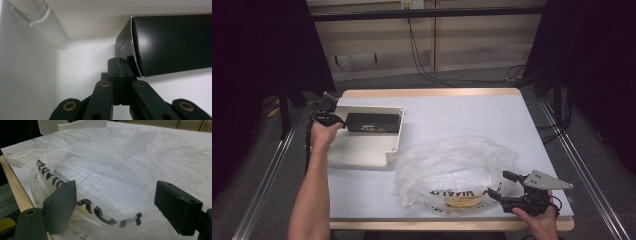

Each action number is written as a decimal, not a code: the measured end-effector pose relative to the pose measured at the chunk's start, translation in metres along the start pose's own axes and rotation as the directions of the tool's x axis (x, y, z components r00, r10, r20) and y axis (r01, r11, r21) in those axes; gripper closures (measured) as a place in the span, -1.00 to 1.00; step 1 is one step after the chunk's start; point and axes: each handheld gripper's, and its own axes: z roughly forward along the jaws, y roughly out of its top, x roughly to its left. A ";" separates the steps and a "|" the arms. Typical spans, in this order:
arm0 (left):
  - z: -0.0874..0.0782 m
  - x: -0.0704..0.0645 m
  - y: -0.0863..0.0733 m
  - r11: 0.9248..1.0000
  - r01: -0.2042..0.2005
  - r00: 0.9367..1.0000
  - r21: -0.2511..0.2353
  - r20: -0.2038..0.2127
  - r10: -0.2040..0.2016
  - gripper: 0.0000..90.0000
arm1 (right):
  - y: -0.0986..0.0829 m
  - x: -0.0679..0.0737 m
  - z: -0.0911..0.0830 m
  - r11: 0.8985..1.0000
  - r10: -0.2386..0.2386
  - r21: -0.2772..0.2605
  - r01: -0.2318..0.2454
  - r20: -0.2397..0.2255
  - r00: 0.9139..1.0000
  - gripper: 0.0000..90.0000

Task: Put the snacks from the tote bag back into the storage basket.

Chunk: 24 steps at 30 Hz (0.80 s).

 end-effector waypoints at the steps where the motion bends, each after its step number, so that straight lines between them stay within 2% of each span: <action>1: 0.001 -0.001 0.000 1.000 0.007 1.000 -0.002 -0.001 -0.007 1.00 | 0.000 0.000 0.000 1.000 0.000 -0.001 0.000 0.000 1.000 -0.60; 10: 0.008 0.002 -0.002 1.000 0.007 1.000 0.017 -0.007 -0.007 1.00 | 0.000 0.001 0.000 1.000 -0.001 0.000 0.001 -0.004 1.000 -0.61; 14: 0.008 0.003 -0.002 1.000 -0.006 1.000 0.008 -0.004 0.006 1.00 | 0.000 0.001 0.000 1.000 0.005 -0.002 -0.005 -0.004 1.000 -0.61; 15: 0.008 0.003 -0.002 1.000 0.005 1.000 0.004 -0.002 -0.005 1.00 | 0.000 0.001 0.000 1.000 0.000 -0.002 0.000 -0.004 1.000 -0.61; 18: 0.009 0.003 -0.001 1.000 0.000 1.000 0.009 -0.003 0.000 1.00 | 0.000 0.001 0.001 1.000 0.001 -0.001 -0.001 -0.006 1.000 -0.61; 21: 0.010 0.003 -0.001 1.000 0.017 1.000 -0.008 -0.006 -0.017 1.00 | 0.000 0.000 0.001 1.000 -0.004 -0.001 0.004 -0.010 1.000 -0.61; 24: 0.010 0.002 -0.002 1.000 0.003 1.000 -0.012 -0.014 -0.003 1.00 | 0.000 0.000 0.000 1.000 0.000 0.000 0.000 -0.008 1.000 -0.61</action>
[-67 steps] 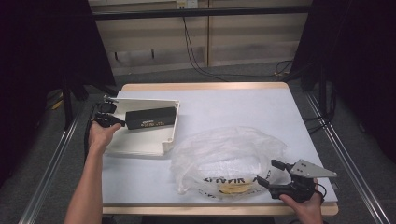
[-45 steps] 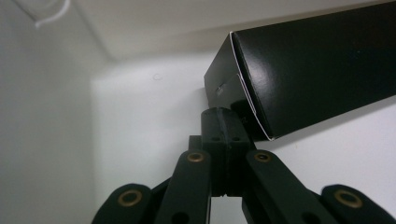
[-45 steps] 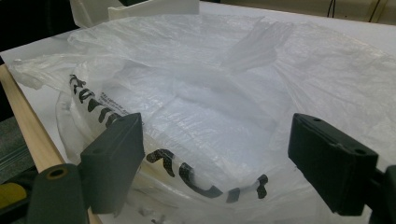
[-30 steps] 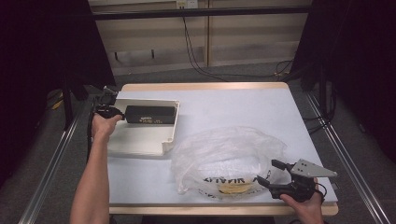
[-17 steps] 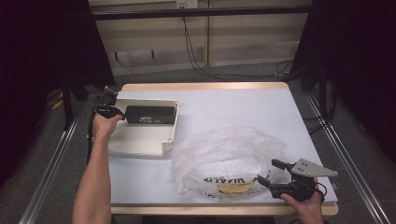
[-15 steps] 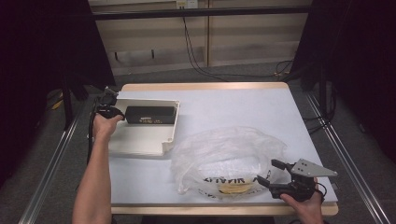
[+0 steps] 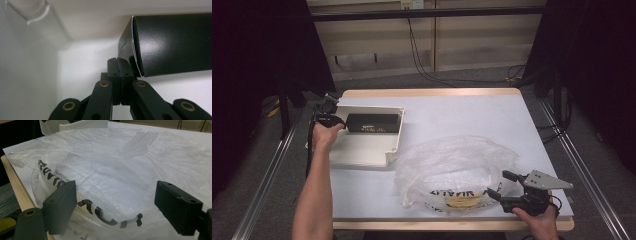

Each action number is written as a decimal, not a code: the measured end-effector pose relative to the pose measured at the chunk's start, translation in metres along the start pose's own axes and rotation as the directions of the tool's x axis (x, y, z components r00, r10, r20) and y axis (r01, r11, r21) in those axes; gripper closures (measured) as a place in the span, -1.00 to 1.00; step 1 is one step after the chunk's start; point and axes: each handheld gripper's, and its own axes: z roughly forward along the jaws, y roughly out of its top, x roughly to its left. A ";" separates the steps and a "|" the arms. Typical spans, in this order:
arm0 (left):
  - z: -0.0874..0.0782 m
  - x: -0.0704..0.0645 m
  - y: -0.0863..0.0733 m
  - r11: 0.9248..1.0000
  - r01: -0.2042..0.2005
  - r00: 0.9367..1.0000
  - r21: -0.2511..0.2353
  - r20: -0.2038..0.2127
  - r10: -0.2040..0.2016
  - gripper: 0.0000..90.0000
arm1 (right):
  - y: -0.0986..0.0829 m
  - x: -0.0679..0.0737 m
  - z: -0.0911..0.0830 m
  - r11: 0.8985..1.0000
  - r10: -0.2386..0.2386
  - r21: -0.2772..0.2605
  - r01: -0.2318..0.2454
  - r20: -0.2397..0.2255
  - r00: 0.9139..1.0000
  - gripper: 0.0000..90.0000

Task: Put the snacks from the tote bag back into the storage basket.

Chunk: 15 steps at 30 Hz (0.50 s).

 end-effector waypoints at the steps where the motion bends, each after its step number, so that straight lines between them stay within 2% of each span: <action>1: 0.000 0.000 0.000 1.000 0.002 1.000 0.001 0.004 -0.002 1.00 | 0.000 0.000 0.000 1.000 0.001 -0.002 -0.001 0.003 1.000 -0.61; 5: -0.002 0.001 -0.001 1.000 0.016 1.000 0.010 -0.008 -0.016 0.88 | 0.001 0.000 0.001 1.000 -0.004 -0.003 0.004 -0.005 1.000 -0.61; 7: -0.005 0.001 -0.001 1.000 0.023 1.000 -0.008 -0.010 -0.023 0.87 | 0.001 0.001 0.001 1.000 -0.005 0.000 0.005 0.000 1.000 -0.61; 10: -0.011 0.004 -0.001 0.999 0.039 0.999 -0.011 -0.019 -0.040 0.70 | 0.001 0.001 0.001 1.000 -0.006 0.000 0.006 -0.002 1.000 -0.61; 14: -0.021 0.003 0.000 0.999 0.022 1.000 -0.039 -0.012 -0.022 0.52 | 0.001 0.002 0.001 1.000 -0.010 0.000 0.010 0.001 1.000 -0.61; 15: -0.025 0.004 -0.001 0.998 0.021 1.000 -0.052 0.003 -0.021 0.50 | 0.001 0.003 0.001 1.000 -0.012 0.000 0.012 0.002 1.000 -0.61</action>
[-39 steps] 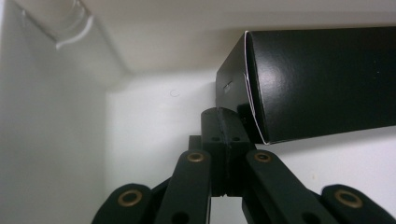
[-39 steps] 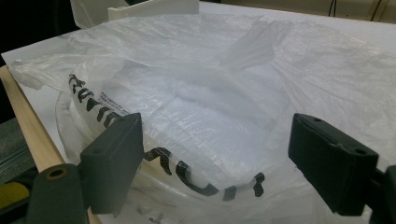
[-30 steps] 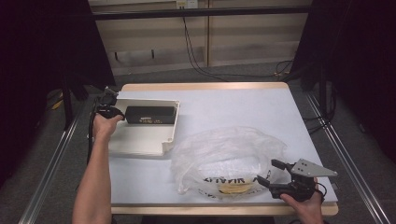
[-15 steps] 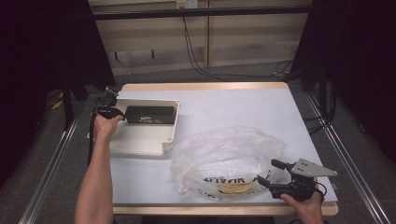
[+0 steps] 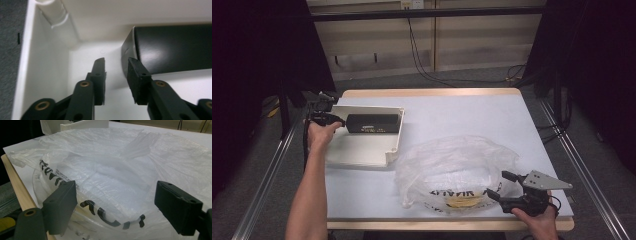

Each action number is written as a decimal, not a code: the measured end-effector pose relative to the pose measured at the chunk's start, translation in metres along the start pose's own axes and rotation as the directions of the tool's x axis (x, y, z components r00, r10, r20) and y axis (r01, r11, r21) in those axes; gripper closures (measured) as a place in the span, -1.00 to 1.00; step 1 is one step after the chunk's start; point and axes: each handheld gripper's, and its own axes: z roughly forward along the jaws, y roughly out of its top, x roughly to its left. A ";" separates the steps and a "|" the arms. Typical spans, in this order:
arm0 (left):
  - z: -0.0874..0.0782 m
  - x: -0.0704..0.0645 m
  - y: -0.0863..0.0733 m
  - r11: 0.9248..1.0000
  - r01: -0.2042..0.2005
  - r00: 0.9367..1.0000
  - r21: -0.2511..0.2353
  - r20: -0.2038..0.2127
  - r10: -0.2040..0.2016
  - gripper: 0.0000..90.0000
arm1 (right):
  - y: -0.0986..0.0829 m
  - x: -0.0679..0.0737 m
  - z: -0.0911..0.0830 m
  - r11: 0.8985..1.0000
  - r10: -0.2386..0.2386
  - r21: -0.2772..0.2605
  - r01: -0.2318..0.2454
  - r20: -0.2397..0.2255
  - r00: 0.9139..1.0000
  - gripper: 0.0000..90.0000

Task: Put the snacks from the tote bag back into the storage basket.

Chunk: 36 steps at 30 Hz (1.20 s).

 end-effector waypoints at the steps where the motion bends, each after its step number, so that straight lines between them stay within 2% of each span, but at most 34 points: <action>1: -0.005 0.001 -0.001 0.999 0.018 1.000 -0.028 0.003 -0.018 0.43 | 0.000 0.000 0.000 1.000 0.003 0.001 -0.003 0.001 1.000 -0.61; 3: -0.011 0.004 -0.003 0.998 0.032 0.999 -0.050 0.009 -0.032 0.34 | 0.000 0.000 0.000 1.000 0.000 -0.001 0.000 0.003 1.000 -0.61; 4: -0.014 0.007 -0.005 0.997 0.040 0.998 -0.065 0.041 -0.038 0.26 | 0.000 0.000 -0.001 1.000 0.000 -0.002 0.000 0.003 1.000 -0.61; 5: -0.016 0.007 -0.006 0.997 0.038 0.998 -0.070 0.044 -0.035 0.19 | 0.000 0.000 -0.001 1.000 0.004 -0.003 -0.004 0.007 1.000 -0.61; 6: -0.018 0.007 -0.008 0.996 0.025 0.999 -0.082 0.036 -0.022 0.14 | 0.000 0.000 -0.002 1.000 0.005 -0.005 -0.005 0.007 1.000 -0.61; 10: -0.026 0.002 -0.015 0.993 -0.022 0.998 -0.115 0.063 0.029 -0.09 | 0.000 0.000 -0.002 1.000 0.011 -0.008 -0.011 0.008 1.000 -0.61; 11: -0.028 0.001 -0.017 0.991 -0.045 0.996 -0.128 0.065 0.054 -0.16 | 0.000 0.000 -0.001 1.000 0.009 -0.009 -0.009 0.008 1.000 -0.61; 13: -0.032 -0.002 -0.021 0.988 -0.047 0.997 -0.147 0.060 0.057 -0.28 | 0.000 0.001 -0.001 1.000 0.008 -0.005 -0.008 0.009 1.000 -0.61; 14: -0.033 -0.004 -0.022 0.986 -0.035 0.997 -0.165 0.059 0.045 -0.34 | 0.000 0.001 -0.001 1.000 0.004 -0.006 -0.004 0.005 1.000 -0.61; 15: -0.036 -0.005 -0.024 0.984 -0.056 0.996 -0.169 0.063 0.067 -0.39 | 0.001 0.001 -0.001 1.000 0.009 -0.006 -0.009 0.005 1.000 -0.61; 17: -0.040 -0.006 -0.028 0.980 -0.049 0.995 -0.191 0.074 0.065 -0.45 | 0.001 0.001 0.000 1.000 0.004 -0.006 -0.004 0.004 1.000 -0.61; 19: -0.044 -0.006 -0.033 0.976 -0.083 0.993 -0.202 0.064 0.098 -0.55 | 0.001 0.001 0.000 1.000 0.005 -0.006 -0.005 0.004 1.000 -0.61; 20: -0.047 -0.006 -0.035 0.972 -0.084 0.992 -0.220 0.073 0.102 -0.58 | 0.001 0.001 -0.001 1.000 0.005 -0.007 -0.005 0.006 1.000 -0.61; 21: -0.051 -0.005 -0.038 0.967 -0.103 0.989 -0.231 0.081 0.124 -0.63 | 0.001 0.001 -0.001 1.000 0.005 -0.007 -0.005 0.006 1.000 -0.61; 26: -0.062 -0.009 -0.050 0.956 -0.140 0.981 -0.258 0.094 0.169 -0.79 | 0.001 0.001 -0.001 1.000 0.004 -0.007 -0.004 0.009 1.000 -0.61; 28: -0.067 -0.009 -0.056 0.951 -0.122 0.981 -0.284 0.111 0.159 -0.83 | 0.001 0.001 -0.001 1.000 0.008 -0.007 -0.008 0.012 1.000 -0.61; 30: -0.072 -0.008 -0.061 0.948 -0.126 0.982 -0.294 0.101 0.161 -0.83 | 0.001 0.001 -0.001 1.000 0.005 -0.008 -0.005 0.008 1.000 -0.61; 32: -0.076 -0.008 -0.068 0.944 -0.142 0.975 -0.297 0.121 0.185 -0.88 | 0.001 0.002 -0.002 1.000 0.006 -0.011 -0.006 0.012 1.000 -0.61; 33: -0.077 -0.010 -0.071 0.943 -0.136 0.977 -0.302 0.115 0.178 -0.87 | 0.001 0.002 -0.002 1.000 0.007 -0.011 -0.006 0.013 1.000 -0.61; 34: -0.079 -0.011 -0.076 0.939 -0.166 0.973 -0.302 0.104 0.206 -0.88 | 0.001 0.002 -0.002 1.000 0.005 -0.013 -0.005 0.015 1.000 -0.61; 35: -0.081 -0.011 -0.080 0.933 -0.165 0.970 -0.319 0.117 0.211 -0.90 | 0.001 0.002 -0.002 1.000 0.009 -0.016 -0.009 0.016 1.000 -0.61; 36: -0.083 -0.011 -0.083 0.931 -0.169 0.965 -0.323 0.136 0.222 -0.90 | 0.001 0.002 -0.002 1.000 0.009 -0.018 -0.009 0.016 1.000 -0.61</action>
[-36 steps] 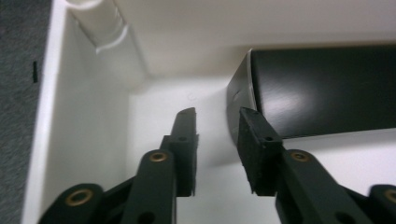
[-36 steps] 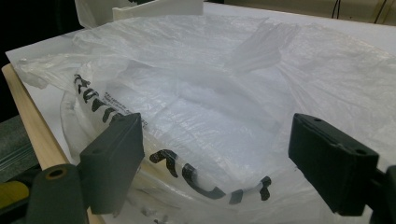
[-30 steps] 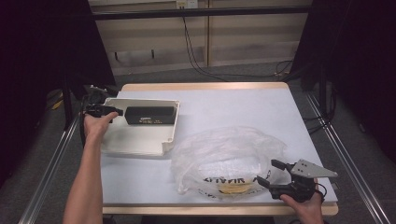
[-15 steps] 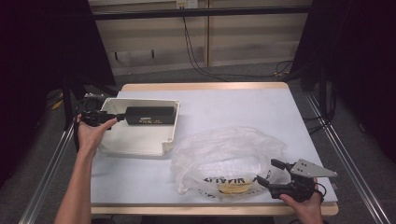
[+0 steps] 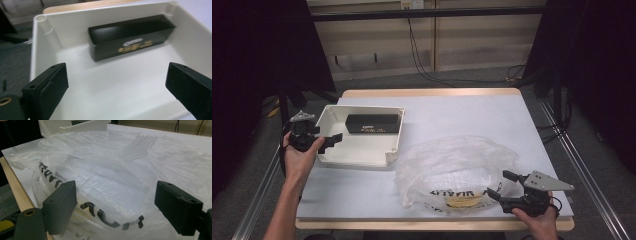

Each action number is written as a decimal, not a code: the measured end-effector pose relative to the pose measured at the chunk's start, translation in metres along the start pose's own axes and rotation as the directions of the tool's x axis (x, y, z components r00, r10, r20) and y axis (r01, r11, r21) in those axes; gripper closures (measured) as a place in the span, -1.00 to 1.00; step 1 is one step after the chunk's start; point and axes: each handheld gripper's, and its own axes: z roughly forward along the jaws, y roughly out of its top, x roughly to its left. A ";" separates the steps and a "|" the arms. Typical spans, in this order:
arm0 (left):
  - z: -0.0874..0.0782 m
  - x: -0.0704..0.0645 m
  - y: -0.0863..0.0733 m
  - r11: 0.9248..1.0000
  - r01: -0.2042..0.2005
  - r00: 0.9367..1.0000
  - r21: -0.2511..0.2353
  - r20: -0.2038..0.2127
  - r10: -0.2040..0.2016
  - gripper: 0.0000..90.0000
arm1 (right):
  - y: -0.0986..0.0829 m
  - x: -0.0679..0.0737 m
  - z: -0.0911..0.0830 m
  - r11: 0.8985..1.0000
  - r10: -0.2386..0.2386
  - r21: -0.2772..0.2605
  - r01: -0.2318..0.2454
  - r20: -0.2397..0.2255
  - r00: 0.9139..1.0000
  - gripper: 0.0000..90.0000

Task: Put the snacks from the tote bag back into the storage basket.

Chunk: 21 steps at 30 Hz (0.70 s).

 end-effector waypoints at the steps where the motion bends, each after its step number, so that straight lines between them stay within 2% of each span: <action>1: -0.002 -0.001 -0.002 1.000 -0.016 1.000 0.003 0.009 0.016 -0.92 | 0.000 0.000 0.000 1.000 0.002 0.000 -0.002 0.000 1.000 -0.61; 9: -0.023 -0.014 -0.018 0.998 -0.052 0.996 -0.040 0.074 0.055 -0.93 | 0.000 -0.001 -0.002 1.000 0.001 -0.001 -0.001 0.006 1.000 -0.61; 11: -0.028 -0.019 -0.022 0.996 -0.065 0.995 -0.059 0.073 0.069 -0.94 | -0.001 -0.001 -0.002 1.000 -0.004 0.001 0.004 0.008 1.000 -0.61; 14: -0.036 -0.025 -0.029 0.994 -0.055 0.993 -0.091 0.095 0.063 -0.93 | -0.001 -0.001 -0.003 1.000 -0.001 0.001 0.001 0.007 1.000 -0.61; 20: -0.047 -0.040 -0.047 0.989 -0.062 0.993 -0.134 0.094 0.075 -0.93 | -0.001 -0.002 -0.004 1.000 0.000 -0.006 0.000 0.015 1.000 -0.61; 21: -0.049 -0.044 -0.051 0.988 -0.079 0.992 -0.133 0.088 0.091 -0.94 | -0.001 -0.002 -0.004 1.000 0.002 -0.006 -0.001 0.015 1.000 -0.61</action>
